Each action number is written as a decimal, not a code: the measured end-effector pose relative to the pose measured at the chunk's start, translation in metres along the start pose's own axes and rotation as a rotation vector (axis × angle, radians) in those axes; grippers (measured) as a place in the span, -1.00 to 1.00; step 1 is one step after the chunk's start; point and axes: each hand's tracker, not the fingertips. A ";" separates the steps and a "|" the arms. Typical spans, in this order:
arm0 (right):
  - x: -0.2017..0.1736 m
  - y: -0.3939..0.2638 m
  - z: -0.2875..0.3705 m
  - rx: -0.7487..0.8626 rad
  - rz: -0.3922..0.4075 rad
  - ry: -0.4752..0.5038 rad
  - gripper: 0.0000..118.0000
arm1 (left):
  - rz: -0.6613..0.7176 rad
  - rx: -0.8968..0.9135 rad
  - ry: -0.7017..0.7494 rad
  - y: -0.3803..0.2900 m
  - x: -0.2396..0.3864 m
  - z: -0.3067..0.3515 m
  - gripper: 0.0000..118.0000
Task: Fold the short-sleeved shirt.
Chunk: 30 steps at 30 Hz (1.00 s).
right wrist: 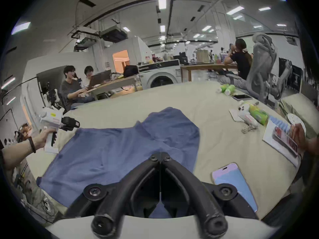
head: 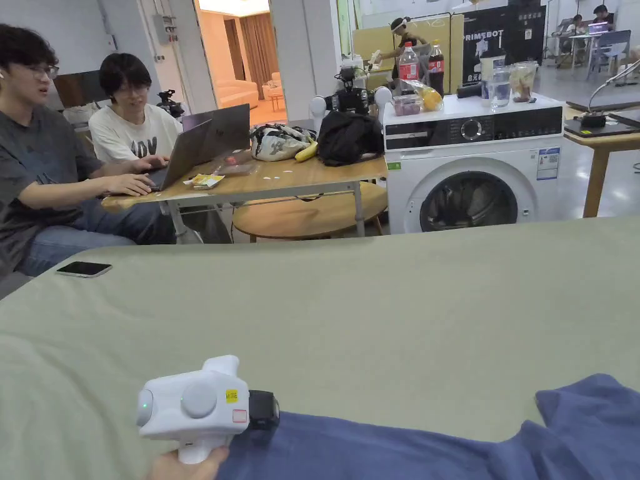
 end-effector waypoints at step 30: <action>0.001 0.178 -0.125 -0.109 0.024 -0.007 -1.00 | -0.145 0.371 -0.060 0.019 0.023 0.162 -1.00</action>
